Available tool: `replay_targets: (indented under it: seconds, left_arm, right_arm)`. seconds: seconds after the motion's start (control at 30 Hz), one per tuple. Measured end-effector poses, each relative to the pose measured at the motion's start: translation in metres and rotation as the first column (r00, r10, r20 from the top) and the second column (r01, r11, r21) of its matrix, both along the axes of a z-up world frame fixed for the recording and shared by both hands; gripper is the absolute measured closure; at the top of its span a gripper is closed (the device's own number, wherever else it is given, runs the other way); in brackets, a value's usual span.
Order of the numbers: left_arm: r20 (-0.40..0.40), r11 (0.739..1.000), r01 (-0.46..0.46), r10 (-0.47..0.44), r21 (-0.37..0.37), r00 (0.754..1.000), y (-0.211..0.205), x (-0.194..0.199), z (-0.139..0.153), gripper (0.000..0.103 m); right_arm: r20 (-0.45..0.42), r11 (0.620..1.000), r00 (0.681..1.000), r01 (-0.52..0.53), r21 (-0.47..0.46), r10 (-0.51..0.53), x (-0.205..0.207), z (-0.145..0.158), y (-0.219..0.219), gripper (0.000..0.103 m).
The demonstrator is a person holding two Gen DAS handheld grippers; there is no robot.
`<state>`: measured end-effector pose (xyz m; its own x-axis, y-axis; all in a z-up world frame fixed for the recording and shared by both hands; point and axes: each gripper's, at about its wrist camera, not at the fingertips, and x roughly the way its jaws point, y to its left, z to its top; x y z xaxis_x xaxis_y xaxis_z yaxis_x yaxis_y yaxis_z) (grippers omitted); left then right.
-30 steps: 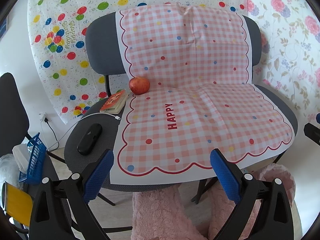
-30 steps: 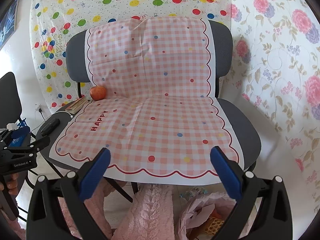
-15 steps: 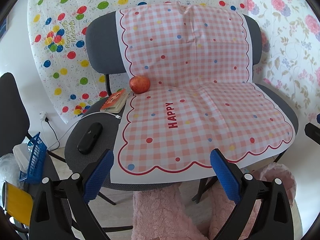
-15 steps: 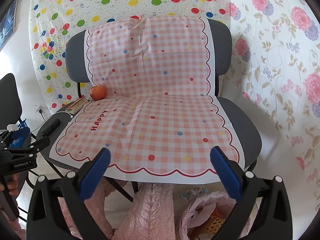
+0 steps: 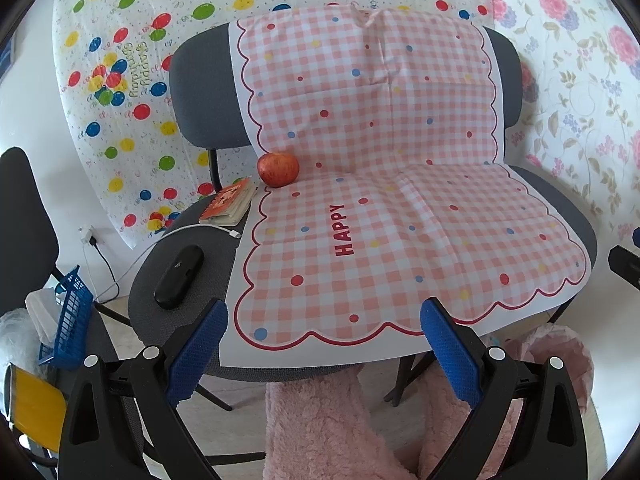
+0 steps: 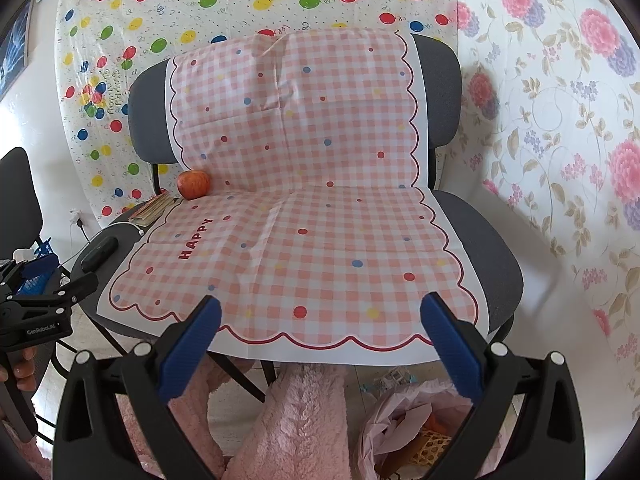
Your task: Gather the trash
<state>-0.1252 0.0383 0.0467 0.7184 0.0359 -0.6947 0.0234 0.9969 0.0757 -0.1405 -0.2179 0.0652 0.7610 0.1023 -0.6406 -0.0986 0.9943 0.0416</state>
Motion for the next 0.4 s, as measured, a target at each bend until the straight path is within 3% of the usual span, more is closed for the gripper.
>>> replay_targets:
  seconds: [0.17, 0.4]
  left_arm:
    - [-0.004, 1.0, 0.007, -0.007, -0.001, 1.0, -0.001, 0.001, -0.001, 0.007]
    - [-0.073, 1.0, -0.002, 0.001, -0.017, 0.997, 0.007, 0.026, -0.026, 0.007]
  right_arm:
    - [-0.003, 1.0, 1.0, 0.002, 0.002, -0.002, 0.001, -0.003, -0.001, 0.005]
    - [-0.052, 1.0, 0.999, 0.017, 0.017, -0.016, 0.026, -0.024, -0.009, 0.005]
